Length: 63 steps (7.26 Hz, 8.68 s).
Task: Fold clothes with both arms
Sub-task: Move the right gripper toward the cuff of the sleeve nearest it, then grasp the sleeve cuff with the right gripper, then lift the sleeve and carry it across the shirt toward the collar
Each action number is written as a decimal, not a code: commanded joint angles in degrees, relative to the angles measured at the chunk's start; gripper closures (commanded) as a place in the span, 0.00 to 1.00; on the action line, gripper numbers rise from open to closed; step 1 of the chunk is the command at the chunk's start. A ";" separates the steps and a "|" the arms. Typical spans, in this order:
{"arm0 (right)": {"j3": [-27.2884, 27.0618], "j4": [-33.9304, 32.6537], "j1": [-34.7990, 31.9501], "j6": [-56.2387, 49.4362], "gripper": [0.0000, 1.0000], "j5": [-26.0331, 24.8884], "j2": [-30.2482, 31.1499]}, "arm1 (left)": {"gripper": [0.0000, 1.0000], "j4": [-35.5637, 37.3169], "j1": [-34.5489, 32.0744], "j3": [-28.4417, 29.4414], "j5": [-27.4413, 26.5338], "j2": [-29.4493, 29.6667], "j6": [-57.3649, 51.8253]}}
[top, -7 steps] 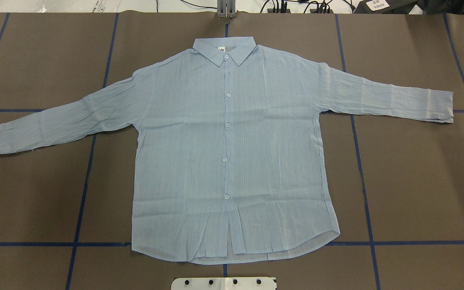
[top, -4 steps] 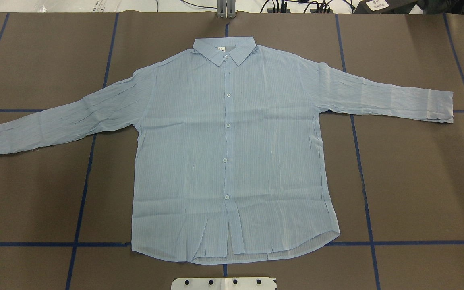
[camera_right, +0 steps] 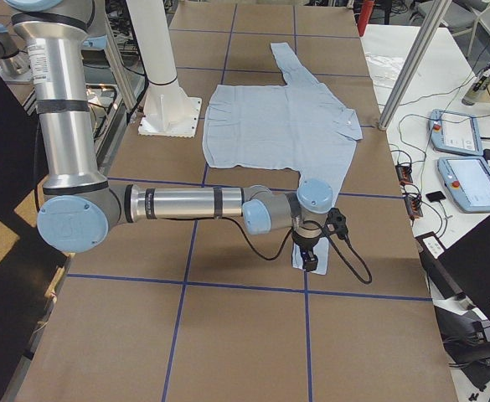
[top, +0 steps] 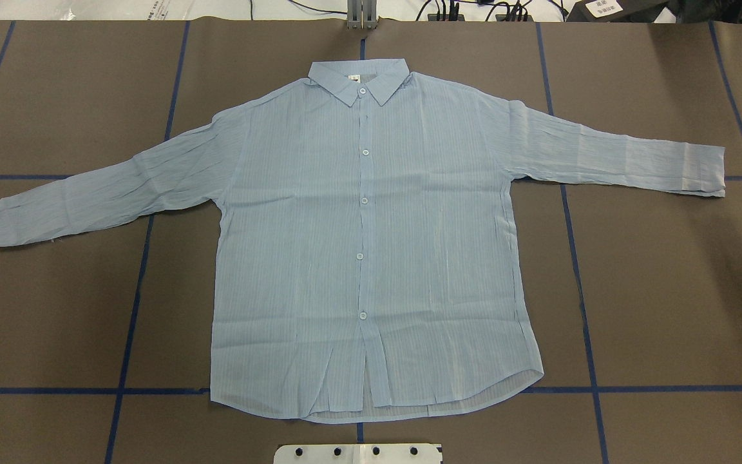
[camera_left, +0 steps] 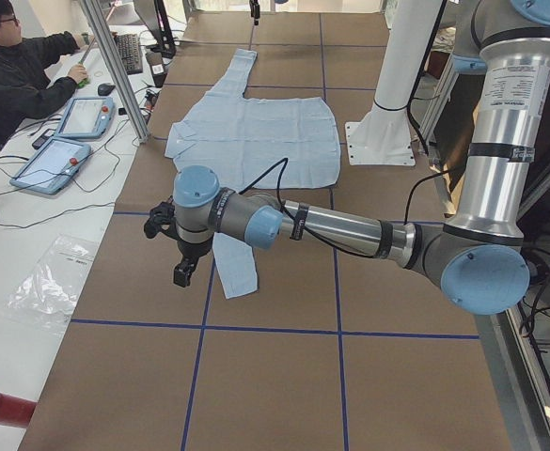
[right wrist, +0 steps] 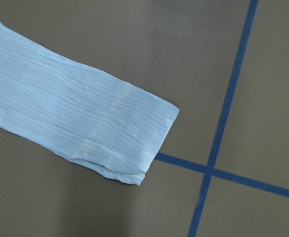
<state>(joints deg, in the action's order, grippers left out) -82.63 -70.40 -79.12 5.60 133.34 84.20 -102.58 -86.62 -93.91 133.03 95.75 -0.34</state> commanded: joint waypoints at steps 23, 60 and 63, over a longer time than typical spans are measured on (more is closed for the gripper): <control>17.15 19.08 10.30 19.19 0.38 -6.69 -5.62 | 0.01 -3.68 0.14 1.45 0.12 -0.47 -0.10; 13.87 5.18 29.44 53.29 1.00 -12.47 -50.51 | 0.01 -9.82 0.14 9.00 -0.06 0.05 -0.01; 22.93 5.71 34.63 52.94 1.00 -17.48 -58.25 | 0.01 -9.83 0.14 9.71 -0.06 0.05 -0.01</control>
<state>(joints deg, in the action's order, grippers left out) -63.00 -64.94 -46.55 58.74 118.10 28.71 -112.35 -86.48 -84.55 132.98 95.82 -0.35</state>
